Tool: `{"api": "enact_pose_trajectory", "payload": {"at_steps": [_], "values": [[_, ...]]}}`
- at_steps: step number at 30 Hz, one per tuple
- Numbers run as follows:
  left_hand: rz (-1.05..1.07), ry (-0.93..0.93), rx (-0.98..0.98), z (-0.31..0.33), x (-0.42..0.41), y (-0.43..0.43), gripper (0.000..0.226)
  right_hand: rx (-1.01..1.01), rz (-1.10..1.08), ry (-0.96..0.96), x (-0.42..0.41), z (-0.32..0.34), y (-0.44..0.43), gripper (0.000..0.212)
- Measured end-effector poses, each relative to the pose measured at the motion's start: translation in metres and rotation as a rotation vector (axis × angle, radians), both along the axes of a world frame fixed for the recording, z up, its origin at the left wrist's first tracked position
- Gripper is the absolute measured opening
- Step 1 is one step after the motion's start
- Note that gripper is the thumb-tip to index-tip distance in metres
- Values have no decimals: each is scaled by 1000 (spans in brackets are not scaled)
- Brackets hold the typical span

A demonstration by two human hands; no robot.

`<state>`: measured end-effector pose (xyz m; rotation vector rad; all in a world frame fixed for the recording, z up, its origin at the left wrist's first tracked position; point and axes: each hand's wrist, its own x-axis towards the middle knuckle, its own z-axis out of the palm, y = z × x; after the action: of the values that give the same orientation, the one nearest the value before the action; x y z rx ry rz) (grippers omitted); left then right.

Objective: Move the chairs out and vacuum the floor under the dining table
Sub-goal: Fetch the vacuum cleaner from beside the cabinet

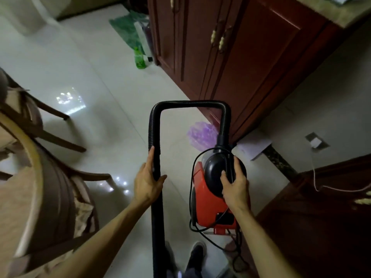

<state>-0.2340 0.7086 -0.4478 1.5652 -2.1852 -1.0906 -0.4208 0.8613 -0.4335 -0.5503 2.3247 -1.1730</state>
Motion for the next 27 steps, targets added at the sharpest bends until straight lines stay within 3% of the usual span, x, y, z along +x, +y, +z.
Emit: {"api": "enact_pose_trajectory", "payload": {"at_steps": [13, 27], "values": [[243, 87, -203, 110, 73, -180, 104, -218, 338, 66, 46, 112, -235, 60], [496, 112, -306, 197, 38, -425, 105, -333, 632, 73, -4, 184, -548, 64]]}}
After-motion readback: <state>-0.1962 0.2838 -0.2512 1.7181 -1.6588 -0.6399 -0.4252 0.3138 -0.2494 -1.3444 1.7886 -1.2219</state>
